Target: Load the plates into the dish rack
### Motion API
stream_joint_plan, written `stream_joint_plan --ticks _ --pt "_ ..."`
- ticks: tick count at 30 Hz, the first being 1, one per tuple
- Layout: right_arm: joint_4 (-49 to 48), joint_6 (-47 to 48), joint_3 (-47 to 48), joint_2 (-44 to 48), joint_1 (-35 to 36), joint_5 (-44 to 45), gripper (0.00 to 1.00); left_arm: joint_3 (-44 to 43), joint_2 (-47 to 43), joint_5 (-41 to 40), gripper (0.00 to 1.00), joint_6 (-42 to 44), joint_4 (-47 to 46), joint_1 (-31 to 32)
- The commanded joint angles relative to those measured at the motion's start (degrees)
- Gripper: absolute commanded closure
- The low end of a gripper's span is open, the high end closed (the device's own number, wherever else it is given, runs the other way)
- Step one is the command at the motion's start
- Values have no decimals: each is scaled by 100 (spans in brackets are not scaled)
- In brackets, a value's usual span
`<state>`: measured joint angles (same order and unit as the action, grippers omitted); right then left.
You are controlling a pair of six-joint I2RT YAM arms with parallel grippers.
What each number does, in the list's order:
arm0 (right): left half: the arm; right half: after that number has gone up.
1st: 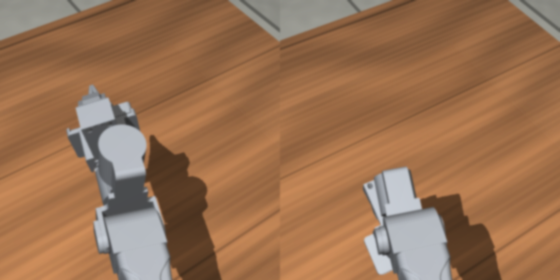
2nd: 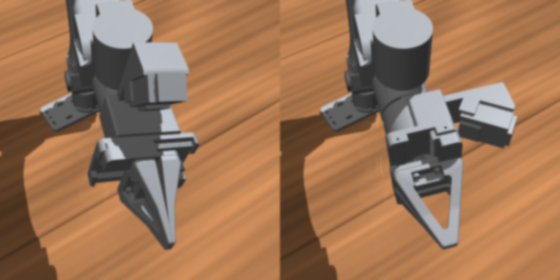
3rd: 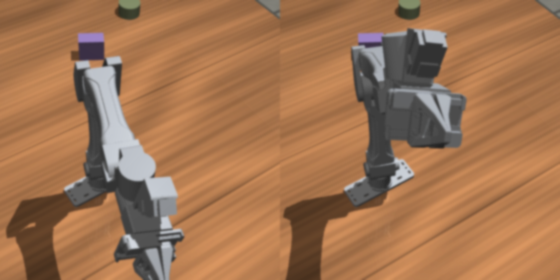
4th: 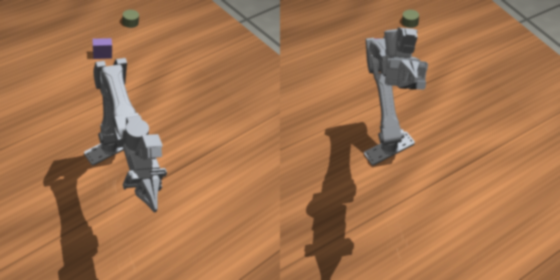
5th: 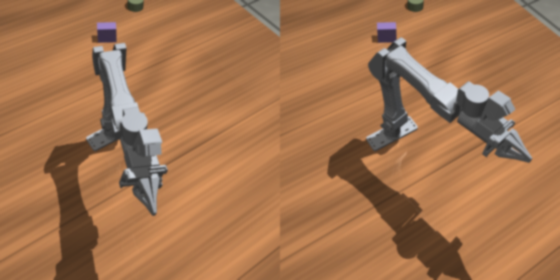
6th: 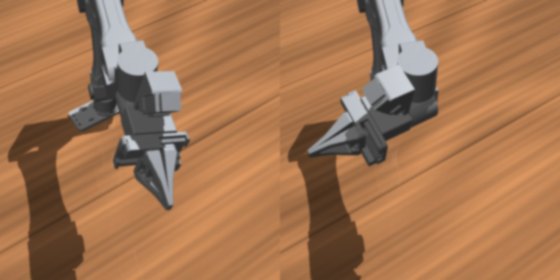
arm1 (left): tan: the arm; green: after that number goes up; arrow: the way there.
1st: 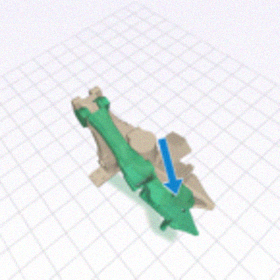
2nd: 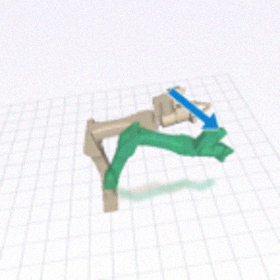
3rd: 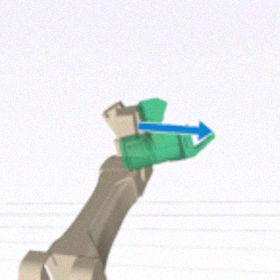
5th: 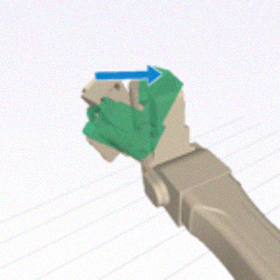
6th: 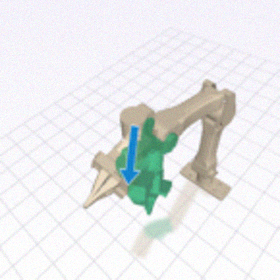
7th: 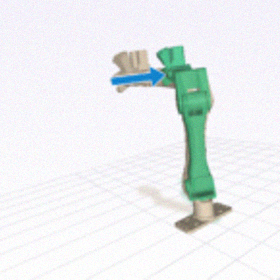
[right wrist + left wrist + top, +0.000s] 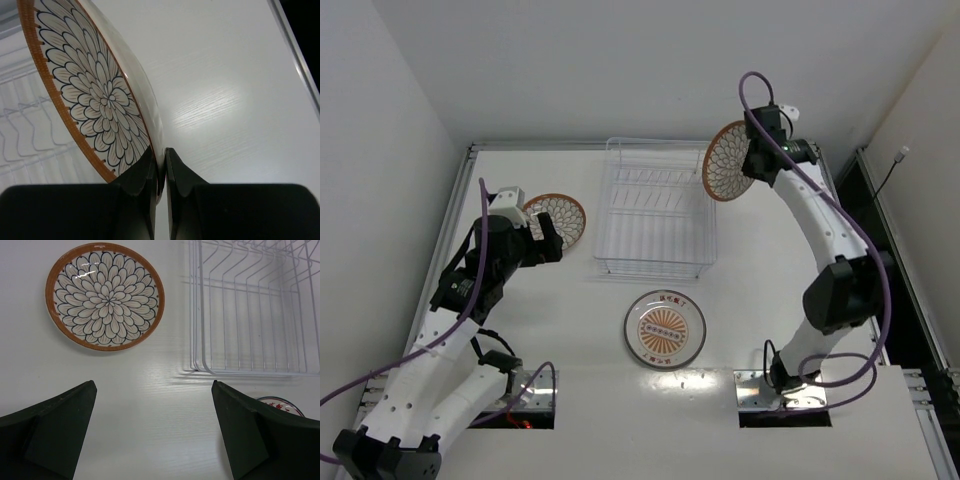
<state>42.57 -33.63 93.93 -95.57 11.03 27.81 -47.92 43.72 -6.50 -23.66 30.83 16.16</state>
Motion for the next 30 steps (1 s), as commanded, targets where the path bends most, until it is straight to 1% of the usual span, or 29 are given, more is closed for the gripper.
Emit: stream_joint_plan --ticks 1,4,5,11,13,17,22,24,26,29,30 --pt "-328 5 810 -329 206 1040 100 -7 13 -35 0 -60 -77 45" --pt "-100 5 1276 -812 373 1366 100 -7 13 17 0 -60 -77 45" --pt "49 5 1581 -945 478 1445 100 -7 13 17 0 -60 -77 45" --pt "498 58 2742 -1797 866 1876 100 -7 13 17 0 -60 -77 45" --pt "708 58 2981 -2061 1023 2122 100 -7 13 17 0 -60 -77 45" --pt "762 58 2921 -2185 1165 2666 100 -7 13 17 0 -60 -77 45" --pt "745 137 2920 -2133 1401 3115 100 -7 13 70 0 -60 -77 45" --pt "622 417 2920 -1958 1489 3317 100 -7 13 70 0 -60 -77 45" --pt "394 646 3113 -1905 1578 3554 100 -7 13 70 0 -60 -77 45" --pt "95 1225 3325 -1904 1797 3932 100 -7 13 70 0 -60 -77 45" --pt "-28 1584 3394 -1965 1850 4047 100 -7 13 70 0 -60 -77 45"
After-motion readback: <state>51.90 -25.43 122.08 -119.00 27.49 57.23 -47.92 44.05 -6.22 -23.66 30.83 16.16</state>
